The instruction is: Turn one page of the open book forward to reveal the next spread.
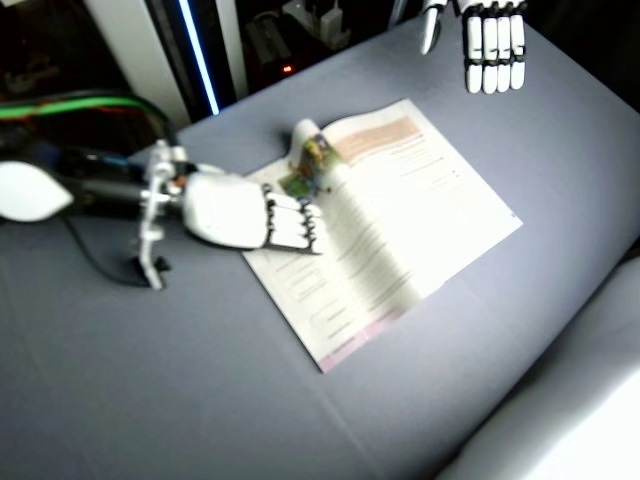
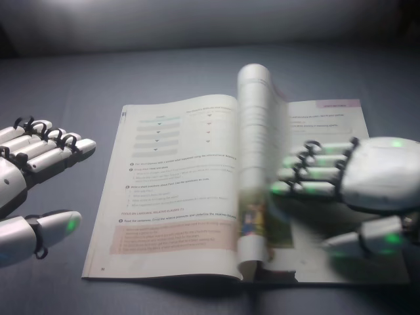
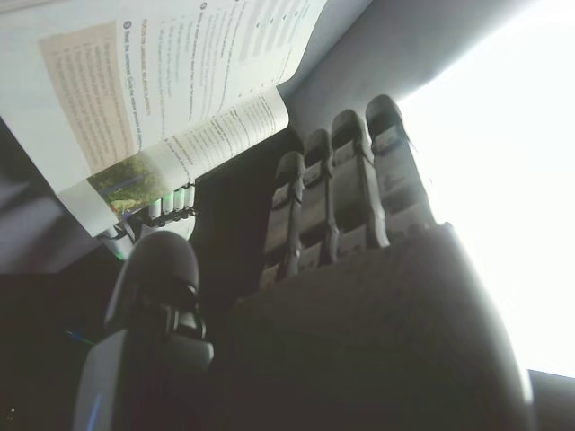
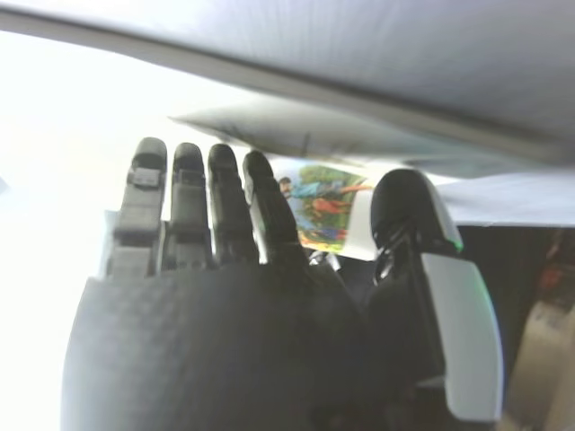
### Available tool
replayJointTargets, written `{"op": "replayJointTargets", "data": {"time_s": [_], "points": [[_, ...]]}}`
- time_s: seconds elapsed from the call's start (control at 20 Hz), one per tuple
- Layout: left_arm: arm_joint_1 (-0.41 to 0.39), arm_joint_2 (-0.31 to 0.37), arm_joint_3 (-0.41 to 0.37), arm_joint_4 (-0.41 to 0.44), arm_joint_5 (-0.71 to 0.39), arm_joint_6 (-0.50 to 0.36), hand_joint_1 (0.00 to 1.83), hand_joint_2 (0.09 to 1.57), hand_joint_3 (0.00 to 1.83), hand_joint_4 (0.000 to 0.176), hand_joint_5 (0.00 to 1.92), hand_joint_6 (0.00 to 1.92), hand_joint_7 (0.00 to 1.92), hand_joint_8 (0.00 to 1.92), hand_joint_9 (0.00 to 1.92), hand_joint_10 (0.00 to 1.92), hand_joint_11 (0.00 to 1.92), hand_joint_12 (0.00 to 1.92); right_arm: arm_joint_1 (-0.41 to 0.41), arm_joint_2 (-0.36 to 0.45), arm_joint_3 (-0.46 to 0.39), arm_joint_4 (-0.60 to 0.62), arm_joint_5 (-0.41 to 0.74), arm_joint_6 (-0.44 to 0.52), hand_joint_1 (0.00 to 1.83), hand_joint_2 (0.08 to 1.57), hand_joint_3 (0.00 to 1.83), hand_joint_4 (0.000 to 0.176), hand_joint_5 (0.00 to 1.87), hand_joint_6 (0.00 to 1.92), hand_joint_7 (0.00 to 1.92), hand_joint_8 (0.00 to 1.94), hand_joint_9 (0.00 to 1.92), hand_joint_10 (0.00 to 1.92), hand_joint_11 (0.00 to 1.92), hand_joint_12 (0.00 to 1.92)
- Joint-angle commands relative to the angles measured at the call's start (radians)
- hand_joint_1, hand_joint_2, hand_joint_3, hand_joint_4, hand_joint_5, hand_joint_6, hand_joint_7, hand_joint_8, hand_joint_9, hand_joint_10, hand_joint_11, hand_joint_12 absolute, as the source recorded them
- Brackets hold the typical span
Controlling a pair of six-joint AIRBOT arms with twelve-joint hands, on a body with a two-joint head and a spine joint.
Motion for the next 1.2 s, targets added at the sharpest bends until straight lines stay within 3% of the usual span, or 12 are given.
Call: {"op": "replayJointTargets", "data": {"time_s": [0.0, 0.15, 0.35, 0.5, 0.85, 0.9, 0.95, 1.0, 1.05, 1.1, 1.15], "points": [[-0.011, -0.001, 0.006, -0.008, -0.130, -0.002, 0.00, 1.42, 0.01, 0.000, 0.12, 0.00, 0.16, 0.00, 0.14, 0.00, 0.07, 0.10, 0.020, -0.008, 0.003, 0.038, 0.109, 0.001, 0.00, 1.31, 0.00, 0.000, 0.03, 0.00, 0.02, 0.00, 0.00, 0.00, 0.00, 0.00], [-0.012, -0.001, 0.012, -0.016, -0.139, -0.002, 0.00, 1.44, 0.01, 0.000, 0.12, 0.00, 0.15, 0.00, 0.14, 0.01, 0.08, 0.10, 0.080, -0.061, 0.025, 0.019, 0.124, 0.001, 0.00, 1.32, 0.01, 0.000, 0.04, 0.01, 0.04, 0.01, 0.02, 0.01, 0.04, 0.02], [-0.004, 0.017, 0.027, -0.089, -0.218, -0.001, 0.00, 1.38, 0.00, 0.000, 0.12, 0.01, 0.12, 0.01, 0.11, 0.01, 0.04, 0.07, 0.185, -0.085, 0.021, -0.094, 0.124, 0.001, 0.00, 1.32, 0.00, 0.000, 0.04, 0.00, 0.02, 0.00, 0.01, 0.00, 0.02, 0.01], [0.009, 0.032, 0.029, -0.134, -0.287, 0.000, 0.00, 1.38, 0.00, 0.000, 0.13, 0.00, 0.12, 0.00, 0.10, 0.00, 0.03, 0.07, 0.197, -0.148, 0.037, -0.106, 0.135, 0.001, 0.00, 1.28, 0.00, 0.000, 0.01, 0.00, 0.01, 0.00, 0.00, 0.00, 0.03, 0.01], [0.012, 0.035, 0.037, -0.150, -0.305, 0.000, 0.00, 1.36, 0.00, 0.000, 0.15, 0.01, 0.17, 0.01, 0.12, 0.01, 0.06, 0.09, 0.210, -0.269, 0.057, -0.089, 0.184, 0.001, 0.00, 1.32, 0.00, 0.000, 0.37, 0.01, 0.43, 0.01, 0.36, 0.02, 0.27, 0.14], [0.012, 0.035, 0.039, -0.150, -0.302, -0.001, 0.00, 1.38, 0.00, 0.000, 0.14, 0.00, 0.16, 0.01, 0.11, 0.01, 0.05, 0.09, 0.215, -0.276, 0.056, -0.091, 0.202, 0.001, 0.00, 1.36, 0.00, 0.000, 0.58, 0.04, 0.78, 0.01, 0.77, 0.06, 0.56, 0.61], [0.012, 0.035, 0.041, -0.150, -0.300, -0.001, 0.00, 1.38, 0.00, 0.000, 0.15, 0.01, 0.16, 0.01, 0.11, 0.01, 0.05, 0.09, 0.223, -0.284, 0.054, -0.093, 0.226, 0.001, 0.00, 1.36, 0.00, 0.000, 0.68, 0.01, 0.89, 0.01, 0.92, 0.05, 0.64, 0.86], [0.012, 0.034, 0.043, -0.150, -0.299, -0.001, 0.00, 1.38, 0.00, 0.000, 0.16, 0.01, 0.17, 0.01, 0.12, 0.01, 0.05, 0.09, 0.232, -0.293, 0.053, -0.093, 0.253, 0.001, 0.00, 1.38, 0.00, 0.000, 0.83, 0.01, 1.04, 0.01, 1.12, 0.07, 0.81, 0.96], [0.012, 0.032, 0.044, -0.150, -0.297, -0.002, 0.00, 1.40, 0.00, 0.000, 0.17, 0.01, 0.18, 0.01, 0.15, 0.00, 0.03, 0.20, 0.243, -0.303, 0.049, -0.093, 0.294, 0.001, 0.13, 1.40, 0.00, 0.000, 0.95, 0.01, 1.15, 0.02, 1.23, 0.07, 0.86, 1.05], [0.011, 0.031, 0.046, -0.150, -0.294, -0.004, 0.00, 1.39, 0.00, 0.000, 0.18, 0.00, 0.20, 0.00, 0.16, 0.00, 0.00, 0.28, 0.255, -0.308, 0.043, -0.097, 0.325, 0.001, 0.24, 1.39, 0.00, 0.000, 1.01, 0.01, 1.22, 0.03, 1.30, 0.12, 0.85, 1.30], [0.011, 0.031, 0.048, -0.150, -0.290, -0.005, 0.00, 1.39, 0.00, 0.000, 0.19, 0.00, 0.21, 0.00, 0.18, 0.00, 0.00, 0.32, 0.274, -0.311, 0.032, -0.109, 0.350, 0.001, 0.25, 1.38, 0.00, 0.000, 1.01, 0.00, 1.24, 0.02, 1.21, 0.30, 0.78, 1.40]]}}
